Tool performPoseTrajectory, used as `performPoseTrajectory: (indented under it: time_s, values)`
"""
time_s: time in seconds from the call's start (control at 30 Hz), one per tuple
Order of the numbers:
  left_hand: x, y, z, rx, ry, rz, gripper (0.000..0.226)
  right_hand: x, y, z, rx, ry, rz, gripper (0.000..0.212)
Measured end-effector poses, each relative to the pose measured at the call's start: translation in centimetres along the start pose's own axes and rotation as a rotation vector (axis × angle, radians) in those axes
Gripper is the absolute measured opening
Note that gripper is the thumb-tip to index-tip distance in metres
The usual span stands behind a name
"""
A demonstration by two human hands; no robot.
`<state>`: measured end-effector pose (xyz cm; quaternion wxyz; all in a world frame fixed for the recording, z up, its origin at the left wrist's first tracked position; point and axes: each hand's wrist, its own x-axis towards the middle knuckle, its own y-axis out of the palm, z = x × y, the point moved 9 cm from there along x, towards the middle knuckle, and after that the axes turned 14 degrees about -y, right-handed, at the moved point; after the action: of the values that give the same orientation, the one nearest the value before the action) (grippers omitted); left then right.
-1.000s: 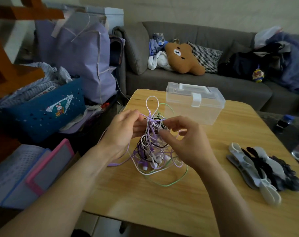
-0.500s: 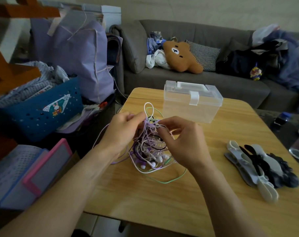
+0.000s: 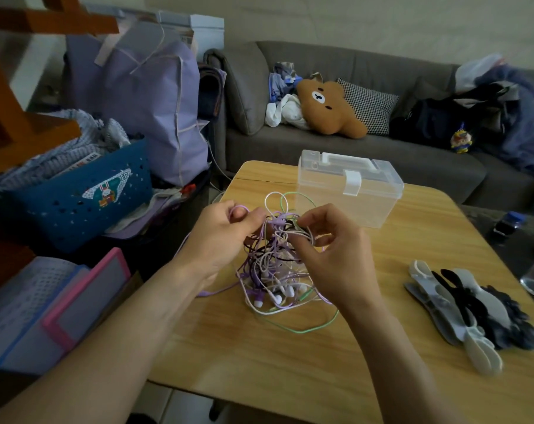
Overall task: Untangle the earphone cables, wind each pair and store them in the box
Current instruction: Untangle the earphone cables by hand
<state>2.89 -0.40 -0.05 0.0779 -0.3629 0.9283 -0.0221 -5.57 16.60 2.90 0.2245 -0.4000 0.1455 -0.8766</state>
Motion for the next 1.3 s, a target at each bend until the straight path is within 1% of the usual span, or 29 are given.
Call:
performPoseTrajectory:
  time_s: [0.1, 0.17, 0.27, 0.37, 0.43, 0.5, 0.57, 0.6, 0.67, 0.73, 0.8, 0.87, 0.9, 1.0, 1.03, 1.1, 1.13, 1.17, 1.23, 1.27, 1.3]
  values:
    - [0.1, 0.0, 0.2, -0.062, -0.016, 0.02, 0.042, 0.0, -0.4, 0.3, 0.041, 0.001, -0.037, 0.024]
    - [0.1, 0.1, 0.3, -0.061, -0.009, 0.024, 0.037, -0.1, -0.6, 0.3, 0.095, 0.014, -0.052, 0.024]
    - [-0.2, 0.1, 0.0, -0.002, 0.011, 0.02, 0.033, 0.0, -0.1, 0.2, 0.103, 0.028, 0.002, 0.02]
    - [-0.5, 0.3, -0.3, -0.009, 0.043, 0.0, 0.028, 0.0, 0.5, 0.4, 0.065, 0.005, 0.074, 0.019]
    - [-0.8, 0.4, -0.7, 0.014, 0.074, -0.019, 0.027, -0.1, 0.9, 0.6, 0.039, -0.039, 0.126, 0.027]
    - [-1.3, 0.5, -1.1, 0.015, 0.092, -0.012, 0.028, -0.3, 1.3, 1.3, 0.046, -0.099, 0.186, 0.045]
    - [-1.5, 0.8, -1.2, 0.009, 0.093, 0.023, 0.035, -0.5, 1.7, 2.4, 0.078, -0.167, 0.204, 0.062]
    - [-1.8, 1.0, -1.3, 0.007, 0.1, 0.04, 0.039, -0.5, 1.8, 2.9, 0.081, -0.199, 0.197, 0.066]
    - [-2.2, 1.4, -1.6, 0.025, 0.119, 0.066, 0.038, -0.6, 2.2, 3.2, 0.053, -0.222, 0.199, 0.062]
    - [-2.5, 1.7, -1.9, 0.064, 0.151, 0.078, 0.031, -0.6, 2.5, 2.6, -0.014, -0.191, 0.222, 0.044]
    - [-2.8, 1.3, -2.5, 0.155, 0.214, 0.0, 0.023, -0.4, 2.1, 1.7, -0.08, -0.158, 0.19, 0.027]
    - [-2.9, 0.0, -3.3, 0.216, 0.281, -0.16, 0.019, -0.2, 1.1, 0.9, -0.116, -0.126, 0.139, 0.021]
    - [-2.9, -0.8, -3.5, 0.186, 0.292, -0.222, 0.018, 0.0, 0.6, 0.5, -0.127, -0.104, 0.117, 0.019]
    - [-2.2, -3.9, -3.2, -0.083, 0.233, -0.369, 0.015, 0.4, -1.3, -1.1, -0.154, -0.014, 0.084, 0.018]
    - [-1.9, -5.1, -3.0, -0.142, 0.207, -0.427, 0.018, 0.5, -2.1, -1.6, -0.167, 0.012, 0.068, 0.017]
    - [-1.2, -7.0, -2.4, -0.172, 0.162, -0.497, 0.023, 0.7, -3.9, -2.4, -0.189, 0.05, -0.005, 0.018]
    - [-0.7, -7.7, -1.9, -0.153, 0.141, -0.507, 0.022, 0.7, -5.0, -2.6, -0.195, 0.061, -0.065, 0.018]
    - [-0.1, -8.2, -1.3, -0.084, 0.115, -0.518, 0.02, 0.7, -6.0, -2.7, -0.205, 0.063, -0.134, 0.019]
    - [1.3, -8.6, 0.0, 0.187, 0.044, -0.517, 0.021, 0.7, -7.7, -2.5, -0.237, 0.052, -0.24, 0.019]
    - [1.8, -8.2, 0.6, 0.332, 0.004, -0.48, 0.025, 0.8, -7.9, -2.8, -0.257, 0.069, -0.228, 0.02]
    - [2.1, -7.3, 1.1, 0.445, -0.032, -0.421, 0.027, 0.8, -7.6, -3.4, -0.28, 0.112, -0.166, 0.022]
